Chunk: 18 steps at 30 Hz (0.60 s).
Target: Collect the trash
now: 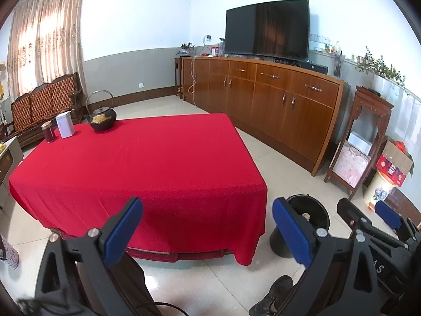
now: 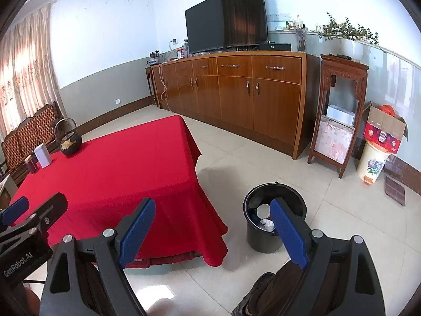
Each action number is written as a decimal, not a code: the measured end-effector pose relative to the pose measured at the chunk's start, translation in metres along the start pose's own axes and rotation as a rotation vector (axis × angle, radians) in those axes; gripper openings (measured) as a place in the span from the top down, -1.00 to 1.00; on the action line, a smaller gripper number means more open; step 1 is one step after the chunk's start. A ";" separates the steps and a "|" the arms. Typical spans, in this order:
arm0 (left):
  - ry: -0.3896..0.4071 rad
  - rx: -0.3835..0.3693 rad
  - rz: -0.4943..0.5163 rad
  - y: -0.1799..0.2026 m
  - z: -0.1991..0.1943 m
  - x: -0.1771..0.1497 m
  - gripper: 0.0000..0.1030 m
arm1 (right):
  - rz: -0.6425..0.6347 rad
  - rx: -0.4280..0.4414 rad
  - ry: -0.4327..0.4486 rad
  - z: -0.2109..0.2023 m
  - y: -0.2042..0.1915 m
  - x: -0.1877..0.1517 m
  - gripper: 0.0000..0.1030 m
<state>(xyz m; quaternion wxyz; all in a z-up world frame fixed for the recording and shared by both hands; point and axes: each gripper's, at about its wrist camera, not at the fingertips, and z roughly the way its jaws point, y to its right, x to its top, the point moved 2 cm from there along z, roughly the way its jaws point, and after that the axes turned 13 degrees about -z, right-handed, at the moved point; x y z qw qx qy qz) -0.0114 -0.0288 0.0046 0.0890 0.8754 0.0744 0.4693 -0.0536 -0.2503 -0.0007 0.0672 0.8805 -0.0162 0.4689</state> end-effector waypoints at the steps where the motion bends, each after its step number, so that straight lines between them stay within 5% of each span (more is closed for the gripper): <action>1: 0.001 0.000 -0.001 0.000 0.000 0.001 -0.93 | 0.000 0.000 0.002 0.000 0.000 0.000 -0.75; 18: 0.004 0.001 0.002 0.004 0.000 0.002 -0.93 | 0.006 -0.005 0.021 -0.003 0.000 0.004 -0.75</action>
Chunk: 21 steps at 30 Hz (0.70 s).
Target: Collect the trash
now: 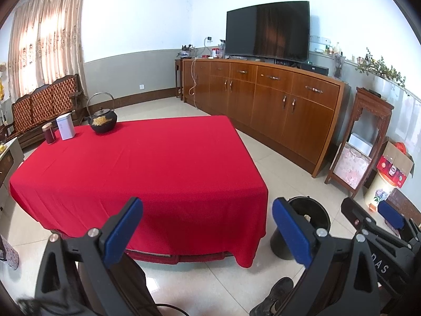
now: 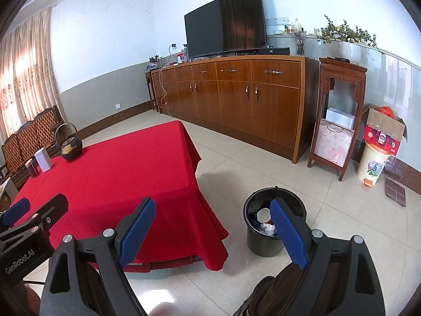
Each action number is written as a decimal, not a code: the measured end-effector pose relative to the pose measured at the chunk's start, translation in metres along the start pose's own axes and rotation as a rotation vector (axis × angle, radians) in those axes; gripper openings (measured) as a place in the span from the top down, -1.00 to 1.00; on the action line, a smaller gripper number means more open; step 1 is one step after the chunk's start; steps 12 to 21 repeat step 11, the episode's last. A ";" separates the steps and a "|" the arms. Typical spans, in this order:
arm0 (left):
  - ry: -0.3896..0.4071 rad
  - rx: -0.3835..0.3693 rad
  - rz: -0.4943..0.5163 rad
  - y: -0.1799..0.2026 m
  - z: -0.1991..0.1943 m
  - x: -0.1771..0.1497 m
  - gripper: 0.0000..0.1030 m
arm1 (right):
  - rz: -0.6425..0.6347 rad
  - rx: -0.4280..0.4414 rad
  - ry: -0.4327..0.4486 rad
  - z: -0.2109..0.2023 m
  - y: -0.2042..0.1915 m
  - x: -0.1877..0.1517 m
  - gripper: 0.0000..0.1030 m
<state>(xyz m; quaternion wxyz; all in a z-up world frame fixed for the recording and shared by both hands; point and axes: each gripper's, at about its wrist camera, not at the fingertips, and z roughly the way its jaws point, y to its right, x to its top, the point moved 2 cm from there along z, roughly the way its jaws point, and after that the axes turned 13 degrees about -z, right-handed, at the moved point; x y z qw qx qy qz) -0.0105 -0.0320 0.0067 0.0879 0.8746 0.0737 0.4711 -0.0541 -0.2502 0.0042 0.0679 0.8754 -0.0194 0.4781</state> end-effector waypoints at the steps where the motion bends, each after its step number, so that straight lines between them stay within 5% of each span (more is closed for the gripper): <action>1: -0.001 -0.001 0.002 0.000 0.000 0.000 -0.93 | 0.000 0.000 0.000 0.000 0.000 0.000 -0.75; 10: 0.032 -0.068 0.039 0.008 -0.005 -0.003 -0.93 | -0.001 -0.002 -0.003 0.001 0.000 0.000 -0.75; 21: 0.036 -0.065 0.041 0.008 -0.005 -0.002 -0.93 | -0.001 -0.003 -0.004 0.001 0.000 0.000 -0.75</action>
